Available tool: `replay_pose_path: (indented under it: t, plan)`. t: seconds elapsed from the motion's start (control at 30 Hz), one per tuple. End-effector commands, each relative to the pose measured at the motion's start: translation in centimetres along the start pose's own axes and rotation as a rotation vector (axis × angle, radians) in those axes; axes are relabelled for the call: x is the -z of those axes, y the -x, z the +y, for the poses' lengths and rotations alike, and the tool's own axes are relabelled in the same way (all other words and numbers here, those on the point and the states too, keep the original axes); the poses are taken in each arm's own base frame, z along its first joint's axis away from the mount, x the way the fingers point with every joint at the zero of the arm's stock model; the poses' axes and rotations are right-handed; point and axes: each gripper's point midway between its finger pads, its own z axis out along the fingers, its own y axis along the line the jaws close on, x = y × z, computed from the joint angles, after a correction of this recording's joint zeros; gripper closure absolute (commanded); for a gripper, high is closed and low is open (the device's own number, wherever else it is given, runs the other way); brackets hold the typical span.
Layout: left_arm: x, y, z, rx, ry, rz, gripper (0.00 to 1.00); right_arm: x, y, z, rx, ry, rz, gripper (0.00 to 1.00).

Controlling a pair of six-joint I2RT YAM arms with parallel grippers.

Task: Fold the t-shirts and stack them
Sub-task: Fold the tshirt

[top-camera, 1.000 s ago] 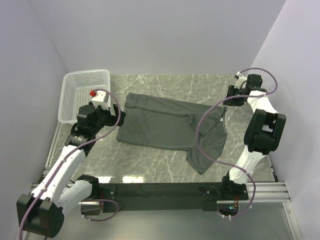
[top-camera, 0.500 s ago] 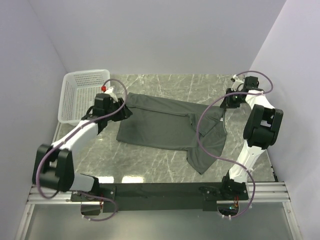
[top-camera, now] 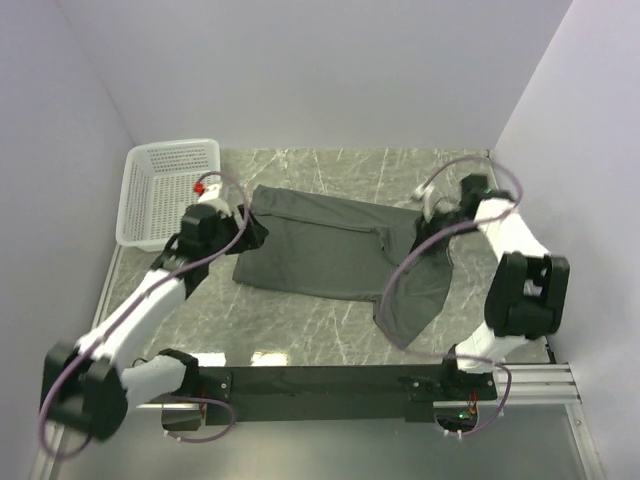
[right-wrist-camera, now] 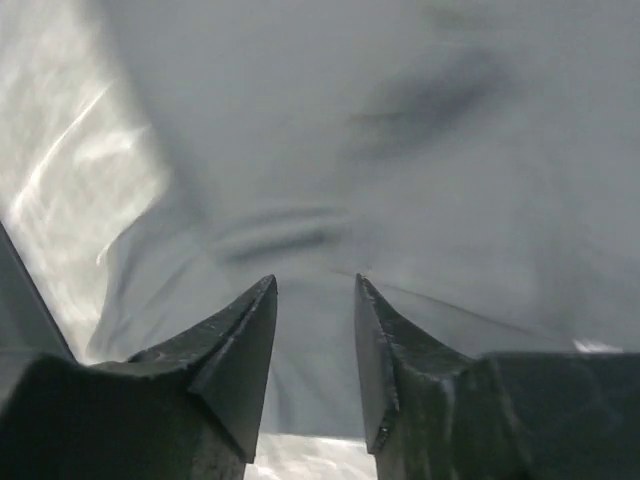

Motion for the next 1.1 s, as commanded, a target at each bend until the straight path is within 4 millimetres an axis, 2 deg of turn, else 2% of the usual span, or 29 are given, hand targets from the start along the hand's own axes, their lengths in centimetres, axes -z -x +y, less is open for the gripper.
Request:
replay_pose_path:
  t: [0.0, 0.03, 0.07, 0.1, 0.13, 0.17, 0.2, 0.33, 0.37, 0.43, 0.47, 0.63, 0.9, 1.07]
  plan:
    - [2.8, -0.2, 1.2, 0.098, 0.043, -0.098, 0.07, -1.0, -2.9, 6.2, 0.415, 0.108, 0.094, 0.52]
    - [3.1, -0.7, 1.1, 0.183, 0.039, -0.102, 0.01, -1.9, -3.0, 7.8, 0.499, 0.138, 0.11, 0.49]
    - [3.2, -2.1, 1.8, 0.227, 0.052, -0.086, 0.01, -2.7, -4.7, 9.2, 0.524, 0.161, 0.133, 0.48]
    - [3.4, -2.5, 2.0, 0.263, 0.054, -0.087, 0.01, -2.6, -4.0, 9.5, 0.607, 0.118, 0.119, 0.46]
    - [3.7, -2.7, 1.9, 0.32, 0.049, -0.092, 0.01, -2.8, -4.4, 9.9, 0.618, 0.1, 0.138, 0.44]
    - [3.7, -3.7, 2.2, 0.352, 0.057, -0.068, 0.01, -3.6, -5.3, 11.3, 0.648, 0.131, 0.165, 0.44]
    - [3.8, -4.7, 2.7, 0.382, 0.085, -0.033, 0.01, -3.5, -5.2, 11.7, 0.654, 0.109, 0.164, 0.44]
    - [4.0, -7.9, 3.7, 0.464, 0.161, 0.091, 0.05, -4.3, -7.9, 13.7, 0.67, 0.127, 0.245, 0.44]
    - [4.1, -8.6, 4.0, 0.486, 0.179, 0.112, 0.06, -4.3, -9.5, 13.5, 0.664, 0.112, 0.3, 0.44]
    - [4.2, -9.7, 4.6, 0.519, 0.215, 0.137, 0.07, -4.4, -10.5, 14.1, 0.708, 0.115, 0.343, 0.44]
    - [4.1, -10.4, 5.0, 0.529, 0.23, 0.147, 0.08, -4.3, -11.7, 14.3, 0.722, 0.125, 0.372, 0.44]
    - [3.7, -11.1, 5.8, 0.569, 0.26, 0.134, 0.15, -4.2, -13.0, 15.7, 0.79, 0.168, 0.387, 0.44]
    - [2.3, -12.2, 6.6, 0.591, 0.323, 0.186, 0.24, -4.9, -15.0, 16.3, 0.824, 0.193, 0.446, 0.46]
    - [1.2, -12.1, 6.6, 0.599, 0.326, 0.187, 0.25, -5.4, -15.7, 16.7, 0.844, 0.206, 0.454, 0.47]
